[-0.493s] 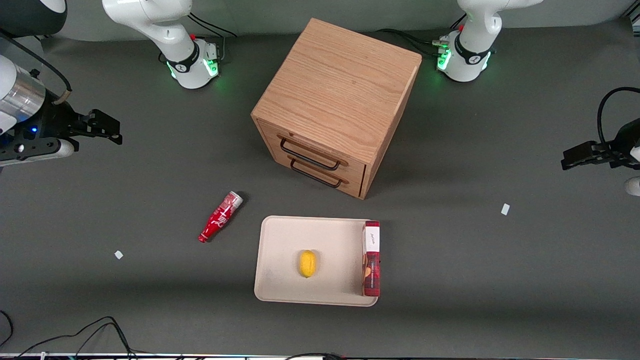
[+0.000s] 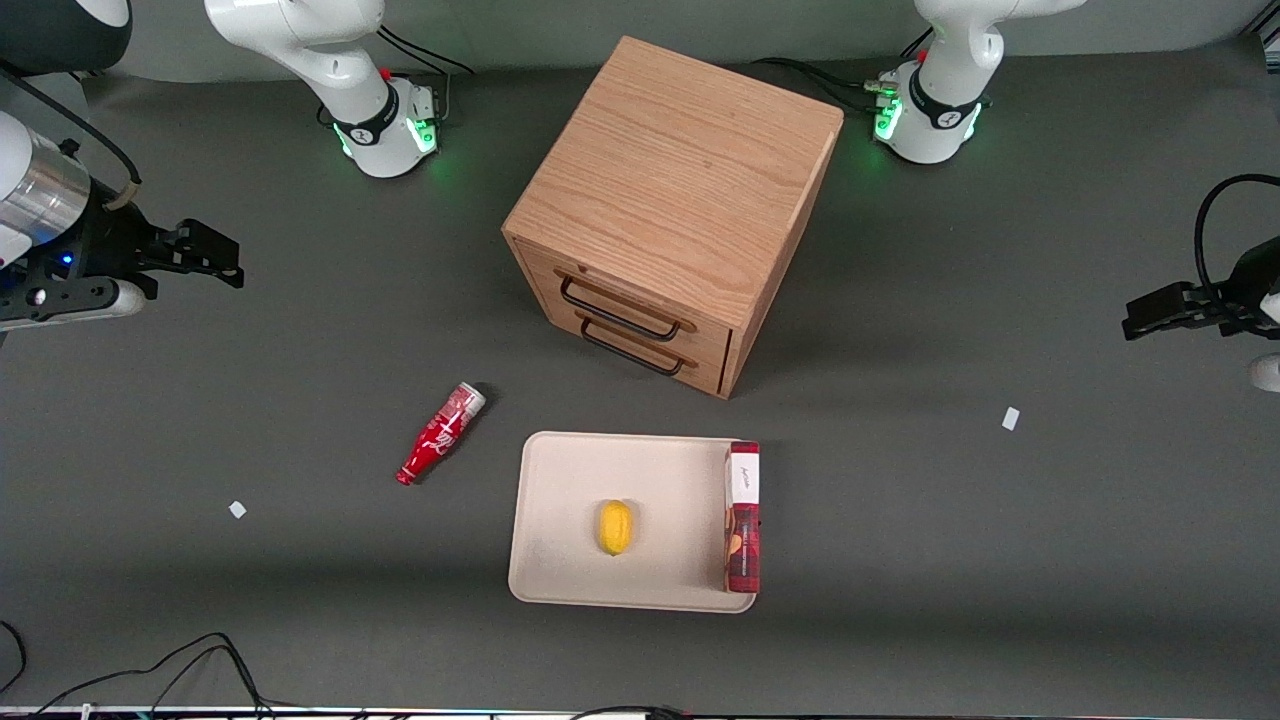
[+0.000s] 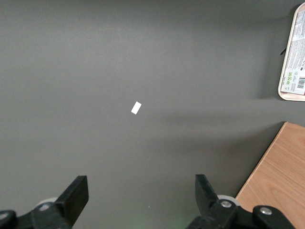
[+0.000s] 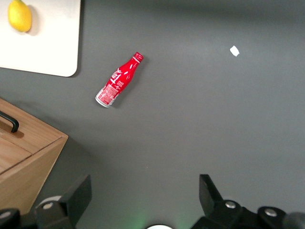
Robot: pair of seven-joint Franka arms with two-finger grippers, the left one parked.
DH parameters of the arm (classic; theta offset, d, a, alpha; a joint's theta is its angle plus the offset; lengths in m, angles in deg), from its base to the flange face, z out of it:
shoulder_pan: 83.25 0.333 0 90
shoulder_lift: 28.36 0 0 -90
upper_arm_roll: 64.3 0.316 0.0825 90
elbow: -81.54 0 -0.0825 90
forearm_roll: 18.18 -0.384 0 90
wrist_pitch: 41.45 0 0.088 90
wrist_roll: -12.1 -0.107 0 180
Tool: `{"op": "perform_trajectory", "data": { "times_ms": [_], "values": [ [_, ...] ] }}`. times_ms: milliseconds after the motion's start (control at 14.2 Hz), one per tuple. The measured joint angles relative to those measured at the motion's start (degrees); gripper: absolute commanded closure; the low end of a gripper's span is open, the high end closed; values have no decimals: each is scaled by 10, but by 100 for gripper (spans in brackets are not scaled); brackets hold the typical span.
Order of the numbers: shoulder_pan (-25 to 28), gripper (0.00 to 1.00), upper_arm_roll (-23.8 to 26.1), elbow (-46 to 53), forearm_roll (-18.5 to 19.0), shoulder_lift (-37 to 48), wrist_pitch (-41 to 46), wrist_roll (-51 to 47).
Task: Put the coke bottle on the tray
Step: 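Move the right gripper from rest toward the red Coca-Cola bottle, then lower the open right gripper over the bottle's body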
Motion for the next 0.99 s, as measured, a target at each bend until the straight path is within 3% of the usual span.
{"op": "perform_trajectory", "data": {
  "times_ms": [282,704,986],
  "values": [
    [1,0,19,-34,-19,-16,-21,-102],
    [2,0,82,-149,-25,-61,-209,-263],
    [3,0,90,-198,2,-110,-330,-329]
  ]
}}
